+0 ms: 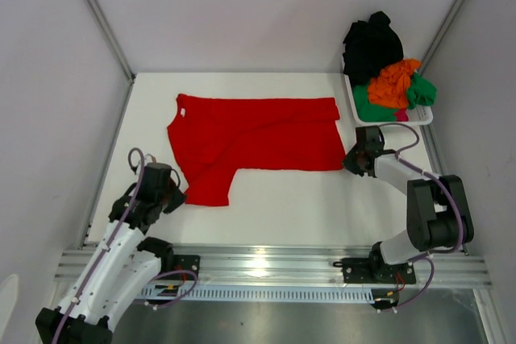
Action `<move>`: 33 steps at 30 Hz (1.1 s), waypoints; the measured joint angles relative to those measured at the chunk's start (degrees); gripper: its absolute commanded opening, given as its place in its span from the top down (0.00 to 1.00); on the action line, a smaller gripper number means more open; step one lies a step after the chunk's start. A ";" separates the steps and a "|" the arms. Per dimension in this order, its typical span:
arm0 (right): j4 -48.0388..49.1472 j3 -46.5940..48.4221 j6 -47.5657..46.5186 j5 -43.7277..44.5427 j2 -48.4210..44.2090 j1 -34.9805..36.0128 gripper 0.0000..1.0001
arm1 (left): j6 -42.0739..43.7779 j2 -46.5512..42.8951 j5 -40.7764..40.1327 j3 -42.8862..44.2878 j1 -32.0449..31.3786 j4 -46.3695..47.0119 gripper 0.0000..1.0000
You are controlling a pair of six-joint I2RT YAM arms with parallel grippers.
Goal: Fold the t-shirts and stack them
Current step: Fold the tshirt
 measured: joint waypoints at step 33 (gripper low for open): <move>0.83 2.91 -4.11 -2.21 -4.48 -2.34 1.00 | 9.70 7.80 -1.62 17.05 2.25 7.10 0.99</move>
